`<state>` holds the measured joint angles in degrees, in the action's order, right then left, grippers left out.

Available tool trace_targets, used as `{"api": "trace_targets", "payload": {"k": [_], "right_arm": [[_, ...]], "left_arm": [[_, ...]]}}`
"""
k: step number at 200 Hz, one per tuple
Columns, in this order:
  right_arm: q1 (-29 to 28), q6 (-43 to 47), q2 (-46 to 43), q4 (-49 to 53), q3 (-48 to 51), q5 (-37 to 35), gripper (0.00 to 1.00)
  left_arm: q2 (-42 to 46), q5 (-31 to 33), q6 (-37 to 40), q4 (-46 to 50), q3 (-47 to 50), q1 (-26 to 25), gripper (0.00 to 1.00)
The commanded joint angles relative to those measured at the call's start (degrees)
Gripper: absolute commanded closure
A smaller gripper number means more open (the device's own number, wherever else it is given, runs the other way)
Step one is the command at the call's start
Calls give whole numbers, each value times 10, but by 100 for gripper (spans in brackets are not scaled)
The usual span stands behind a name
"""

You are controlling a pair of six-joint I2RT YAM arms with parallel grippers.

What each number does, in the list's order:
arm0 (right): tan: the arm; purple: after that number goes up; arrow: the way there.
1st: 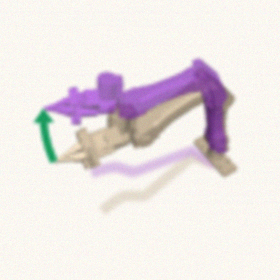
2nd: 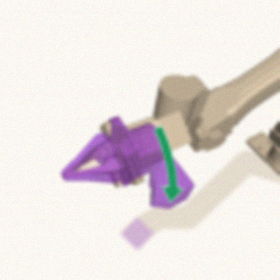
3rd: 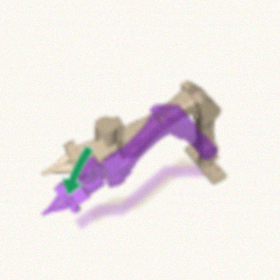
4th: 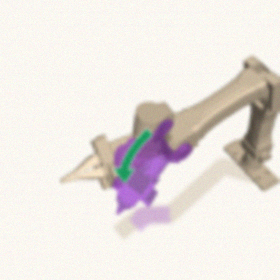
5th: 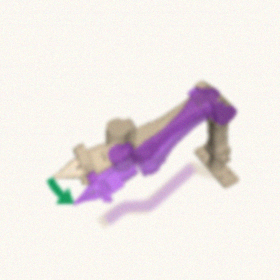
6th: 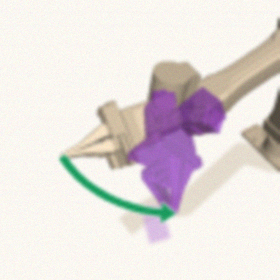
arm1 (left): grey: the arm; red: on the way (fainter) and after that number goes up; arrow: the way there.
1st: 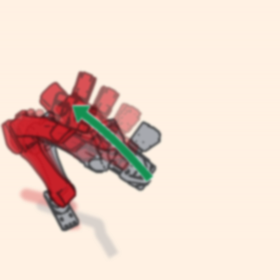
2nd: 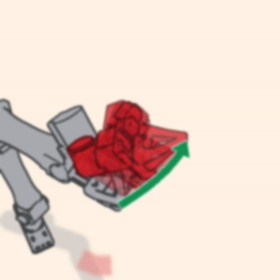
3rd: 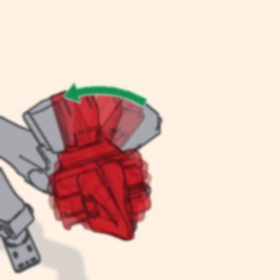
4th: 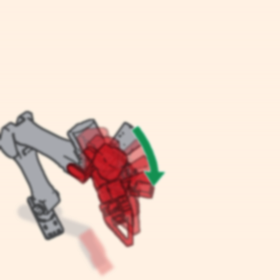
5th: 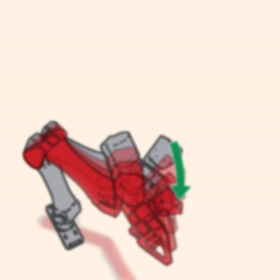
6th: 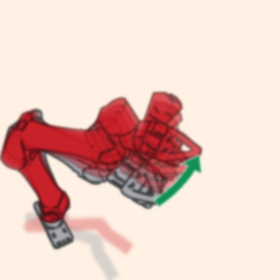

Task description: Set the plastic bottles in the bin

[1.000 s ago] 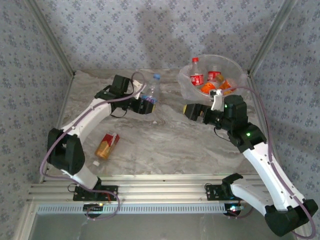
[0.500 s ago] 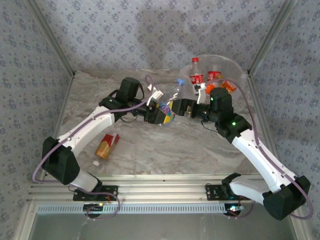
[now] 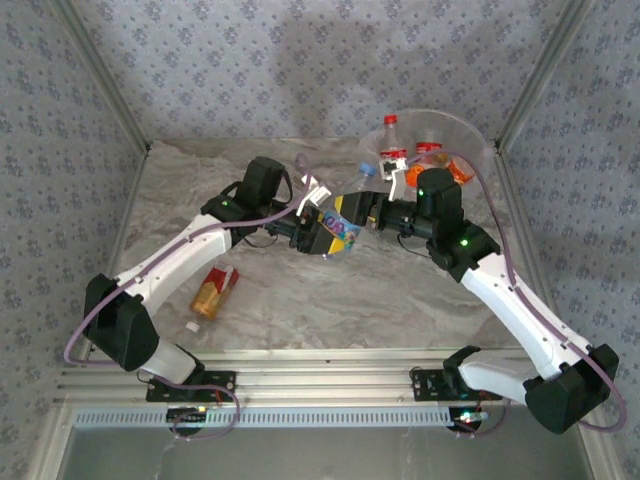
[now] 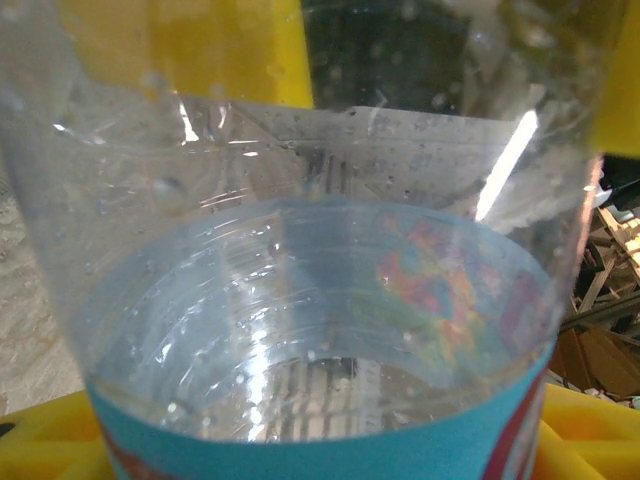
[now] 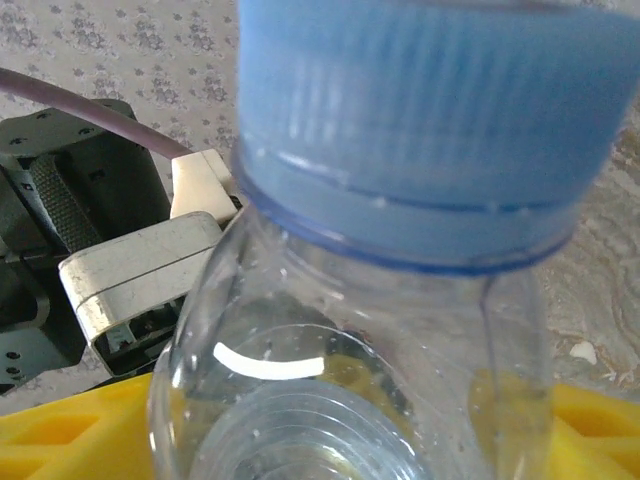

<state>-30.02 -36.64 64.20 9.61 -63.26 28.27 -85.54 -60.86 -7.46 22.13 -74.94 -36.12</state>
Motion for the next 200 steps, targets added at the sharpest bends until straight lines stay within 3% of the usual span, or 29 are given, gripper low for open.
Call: {"api": "trace_targets", "payload": {"k": [1, 32, 58, 92, 138, 200], "right_arm": [[-5, 1, -1, -8, -21, 9, 29], [-4, 2, -11, 4, -24, -1, 34], [1, 41, -24, 50, -44, -27, 35], [27, 88, -48, 142, -99, -73, 35], [74, 166, -56, 239, -191, -212, 35], [143, 252, 46, 289, -328, -317, 35]], "left_arm": [[10, -10, 7, 3, -12, -4, 29], [16, 0, 1, -3, -10, -5, 19], [34, 14, -2, -11, -7, -5, 1], [84, 71, 8, -22, 7, -4, 0], [174, 196, 16, -74, 61, -4, 0], [213, 267, 32, -92, 95, -4, 0]]}}
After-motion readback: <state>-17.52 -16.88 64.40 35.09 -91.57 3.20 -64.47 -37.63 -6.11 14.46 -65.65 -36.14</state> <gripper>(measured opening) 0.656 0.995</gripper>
